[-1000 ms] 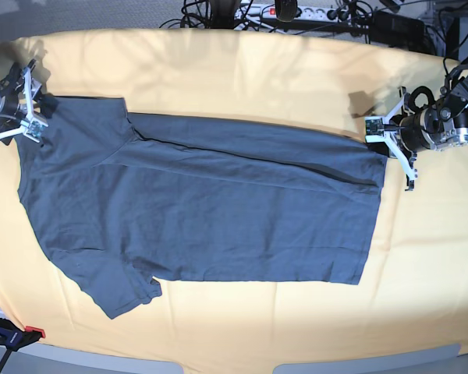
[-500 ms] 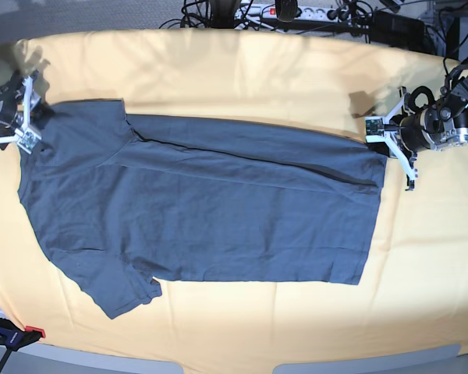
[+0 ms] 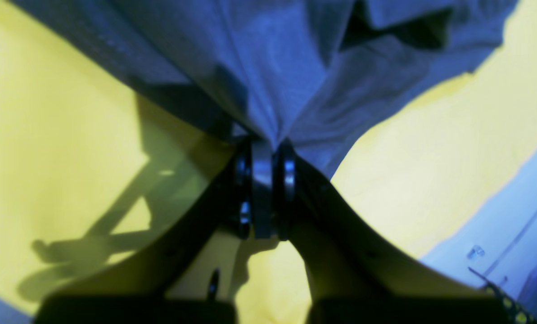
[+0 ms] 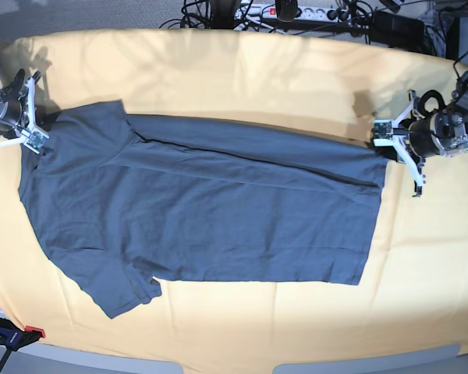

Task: Fold the T-shirt properly
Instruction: 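Drag the shirt toward the robot with both grippers, then release, then move the left gripper to the hem corner on the opposite side edge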

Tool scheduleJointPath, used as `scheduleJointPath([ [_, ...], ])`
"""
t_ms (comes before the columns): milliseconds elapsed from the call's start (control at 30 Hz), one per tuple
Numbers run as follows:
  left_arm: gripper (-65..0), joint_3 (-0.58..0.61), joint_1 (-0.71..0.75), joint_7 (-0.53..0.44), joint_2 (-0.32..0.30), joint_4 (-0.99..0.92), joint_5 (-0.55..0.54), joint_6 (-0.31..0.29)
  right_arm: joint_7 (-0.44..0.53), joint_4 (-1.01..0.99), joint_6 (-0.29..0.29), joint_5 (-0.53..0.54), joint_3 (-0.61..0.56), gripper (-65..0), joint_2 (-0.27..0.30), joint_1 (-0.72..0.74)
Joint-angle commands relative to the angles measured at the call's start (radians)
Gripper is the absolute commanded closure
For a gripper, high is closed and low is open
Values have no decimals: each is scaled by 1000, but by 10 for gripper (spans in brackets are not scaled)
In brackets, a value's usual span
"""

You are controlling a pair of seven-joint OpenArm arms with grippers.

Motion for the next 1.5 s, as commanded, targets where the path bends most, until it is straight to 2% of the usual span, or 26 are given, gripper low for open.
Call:
scheduleJointPath([
  [0, 0, -13, -16, 1, -40, 15, -10, -17, -3, 26, 0, 14, 13, 0, 39, 11],
  [167, 0, -13, -16, 1, -109, 54, -88, -129, -53, 58, 42, 92, 13, 0, 88, 11],
  [367, 0, -13, -16, 0, -187, 114, -121, -129, -187, 58, 98, 226, 13, 0, 105, 8],
  [533, 0, -13, -16, 0, -238, 159, -174, -129, -314, 61, 102, 339, 13, 0, 107, 8],
  [767, 0, -13, -13, 2, -294, 225, -209, -129, -463, 120, 102, 492, 13, 0, 183, -21],
  [900, 0, -13, -13, 2, -324, 256, -278, -129, -488, 130, 102, 540, 13, 0, 218, -67],
  [1033, 0, -12, 23, 37, -342, 291, -334, -129, -515, 130, 102, 544, 12, 0, 222, -101],
  [1200, 0, -12, 116, 85, -342, 331, -335, -129, -563, 130, 102, 553, 12, 0, 222, -124],
  [1367, 0, -12, 162, 88, -342, 335, -335, -129, -623, 130, 102, 638, 12, 0, 222, -124],
  [1467, 0, -12, 180, 88, -342, 335, -335, -129, -621, 130, 102, 640, 12, 0, 222, -124],
])
